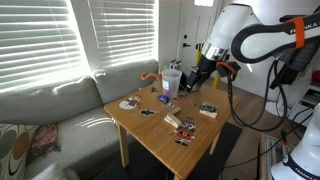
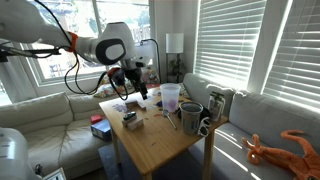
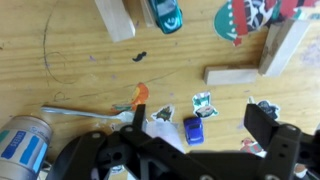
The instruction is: Place the toy cars next to each other on the wooden blocks
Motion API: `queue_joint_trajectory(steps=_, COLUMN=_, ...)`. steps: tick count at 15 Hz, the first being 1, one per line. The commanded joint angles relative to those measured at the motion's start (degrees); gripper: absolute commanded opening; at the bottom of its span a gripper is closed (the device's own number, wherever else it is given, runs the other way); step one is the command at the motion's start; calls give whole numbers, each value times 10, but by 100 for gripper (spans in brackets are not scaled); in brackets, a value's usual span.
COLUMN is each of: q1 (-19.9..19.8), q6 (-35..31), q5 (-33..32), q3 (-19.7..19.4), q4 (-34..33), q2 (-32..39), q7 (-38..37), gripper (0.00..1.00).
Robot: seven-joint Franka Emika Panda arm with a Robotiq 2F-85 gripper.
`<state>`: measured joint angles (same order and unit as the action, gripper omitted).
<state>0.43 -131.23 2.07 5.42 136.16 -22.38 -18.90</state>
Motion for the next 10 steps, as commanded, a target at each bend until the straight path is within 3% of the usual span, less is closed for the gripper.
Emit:
queue_joint_trajectory(steps=1, q1=-5, q6=-9, q5=-2, q3=6, q4=-10, q2=9, q7=-14, gripper=100)
queue_joint_trajectory(steps=10, q1=-19, q6=-32, q5=-15, q3=16, q4=-36, q2=82, q7=-67, gripper=100)
